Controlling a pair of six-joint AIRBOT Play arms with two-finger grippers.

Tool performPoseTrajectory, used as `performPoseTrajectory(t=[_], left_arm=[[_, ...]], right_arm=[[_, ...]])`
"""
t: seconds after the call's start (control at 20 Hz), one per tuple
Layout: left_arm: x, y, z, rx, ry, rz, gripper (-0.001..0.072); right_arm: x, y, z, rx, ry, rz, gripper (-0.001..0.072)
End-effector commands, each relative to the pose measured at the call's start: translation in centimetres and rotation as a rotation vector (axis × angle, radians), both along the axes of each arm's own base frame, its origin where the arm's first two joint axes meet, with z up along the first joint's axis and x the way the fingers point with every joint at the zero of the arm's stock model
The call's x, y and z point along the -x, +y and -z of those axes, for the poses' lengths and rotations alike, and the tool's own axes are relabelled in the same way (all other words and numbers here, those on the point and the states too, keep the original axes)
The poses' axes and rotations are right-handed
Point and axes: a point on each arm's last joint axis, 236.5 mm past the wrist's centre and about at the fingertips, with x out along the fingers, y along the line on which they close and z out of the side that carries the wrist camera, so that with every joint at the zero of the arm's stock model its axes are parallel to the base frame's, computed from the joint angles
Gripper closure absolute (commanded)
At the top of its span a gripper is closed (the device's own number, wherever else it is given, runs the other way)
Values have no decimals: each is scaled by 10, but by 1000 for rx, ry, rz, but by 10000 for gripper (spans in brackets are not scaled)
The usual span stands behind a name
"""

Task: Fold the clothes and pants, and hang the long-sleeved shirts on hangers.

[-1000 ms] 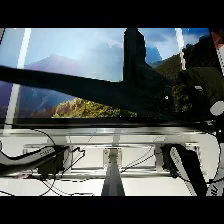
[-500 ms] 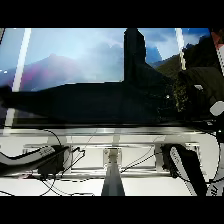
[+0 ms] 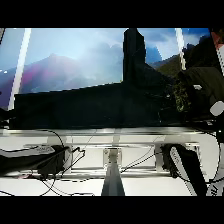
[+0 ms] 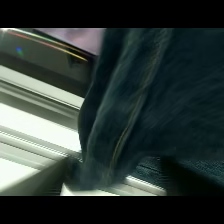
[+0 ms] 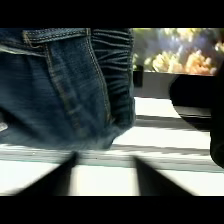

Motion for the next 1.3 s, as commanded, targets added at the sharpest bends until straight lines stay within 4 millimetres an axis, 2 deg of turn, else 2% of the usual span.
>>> performPoseTrajectory(t=[0.0, 0.1, 0.2, 0.25, 0.4, 0.45, 0.55, 0.65, 0.75, 0.8, 0.85, 0.95, 1.05, 1.1, 1.15, 1.25], left_arm=[[8, 19, 2, -68, 16, -21, 10], [19, 32, -4, -138, 56, -71, 23], [28, 42, -14, -203, 81, -119, 155], [26, 44, -19, -218, 64, -133, 175], [-3, 37, -37, -222, -44, -170, 175], [-18, 28, -40, -203, -89, -171, 174], [-56, -2, -42, -119, -190, -166, 175], [-102, -53, -41, 25, -301, -131, 174], [-151, -112, -47, 183, -430, -47, 175], [-177, -149, -55, 271, -506, 17, 178], [-200, -187, -64, 349, -576, 85, 220], [-233, -260, -81, 449, -680, 190, 236], [-259, -331, -97, 495, -776, 280, 248], [-267, -370, -106, 519, -821, 326, 405], [-272, -405, -114, 533, -857, 388, 593], [-282, -473, -131, 559, -938, 466, 610]], right_arm=[[1, 0, 0, 0, 2, -2, 157], [1, 0, 0, 0, 3, -2, 156], [0, 0, 0, 1, 2, -2, 156], [-2, -1, 0, 3, -8, -2, 156], [-24, -5, -5, 23, -102, 3, 156], [-36, -6, -8, 23, -156, 9, 156], [-68, -2, -20, -3, -301, 45, 157], [-104, 11, -40, -91, -473, 107, 157], [-126, 23, -54, -179, -572, 153, 158], [-132, 23, -56, -193, -592, 166, 158], [-135, 21, -54, -189, -596, 172, 159], [-137, 18, -45, -185, -572, 175, 159], [-137, 18, -38, -188, -551, 179, 159], [-138, 18, -36, -189, -547, 181, 159], [-139, 17, -35, -188, -547, 183, 159], [-144, 14, -37, -179, -567, 189, 158]])
